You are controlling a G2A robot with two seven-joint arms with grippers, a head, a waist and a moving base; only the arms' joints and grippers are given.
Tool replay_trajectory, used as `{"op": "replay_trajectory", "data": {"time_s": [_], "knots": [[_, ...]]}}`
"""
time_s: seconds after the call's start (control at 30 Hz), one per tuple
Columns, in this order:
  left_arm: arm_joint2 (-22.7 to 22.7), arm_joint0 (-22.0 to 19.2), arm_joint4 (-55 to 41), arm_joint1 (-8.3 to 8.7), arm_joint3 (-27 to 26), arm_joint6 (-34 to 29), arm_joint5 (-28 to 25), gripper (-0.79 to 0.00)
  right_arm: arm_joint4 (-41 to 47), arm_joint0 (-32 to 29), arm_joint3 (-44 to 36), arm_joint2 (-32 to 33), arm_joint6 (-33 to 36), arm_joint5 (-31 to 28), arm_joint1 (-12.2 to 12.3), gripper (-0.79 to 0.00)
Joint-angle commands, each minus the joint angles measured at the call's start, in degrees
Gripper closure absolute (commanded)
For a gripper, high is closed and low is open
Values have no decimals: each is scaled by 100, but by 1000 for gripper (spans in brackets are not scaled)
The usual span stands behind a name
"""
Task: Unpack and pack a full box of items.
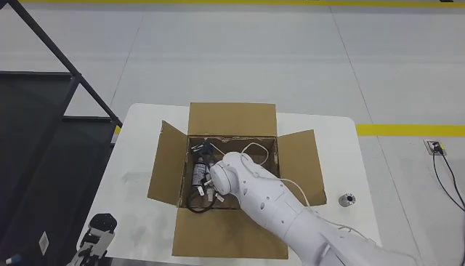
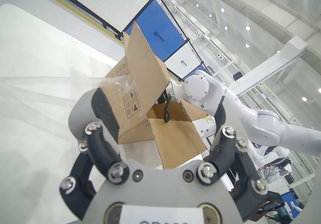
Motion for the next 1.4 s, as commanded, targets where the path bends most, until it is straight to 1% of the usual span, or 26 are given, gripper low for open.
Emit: {"op": "replay_trajectory", "data": {"time_s": [0.0,0.27,0.33,0.37,0.43,0.47,0.5,0.53,0.7,0.83,1.1,1.37], "knots": [[3,-3,-4,-2,3,8,7,-785,-13,29,173,-33,-40,-46,-87,-385],[-2,-14,-16,-10,28,44,4,-785,-169,145,802,-181,-26,-70,-448,-379],[-3,-13,-17,-11,30,46,3,-785,-203,175,940,-197,-26,-57,-524,-354],[-1,-13,-31,-13,29,53,-2,-785,-207,189,1003,-196,-35,-61,-558,-317],[-8,-12,-27,-14,29,58,-14,-785,-205,220,1146,-186,-31,-86,-619,-206],[-9,-11,-27,-15,28,58,-16,-785,-206,237,1215,-179,-31,-87,-647,-175],[-14,-11,-30,-16,26,69,-17,-785,-204,253,1282,-171,-29,-89,-673,-105],[-14,-9,-29,-18,24,74,-16,-785,-193,266,1341,-158,-35,-103,-698,0],[-26,-2,-40,-22,18,86,-34,-785,-106,362,1637,-51,-111,-229,-772,0],[-32,-1,-32,-26,12,91,-39,-785,33,454,1793,103,-352,-436,-761,0],[-1,6,11,-34,-29,75,-59,-785,180,558,1998,398,-812,-700,-577,0],[15,27,62,-44,-73,88,-72,-785,61,505,1912,525,-633,-446,-393,0]]}}
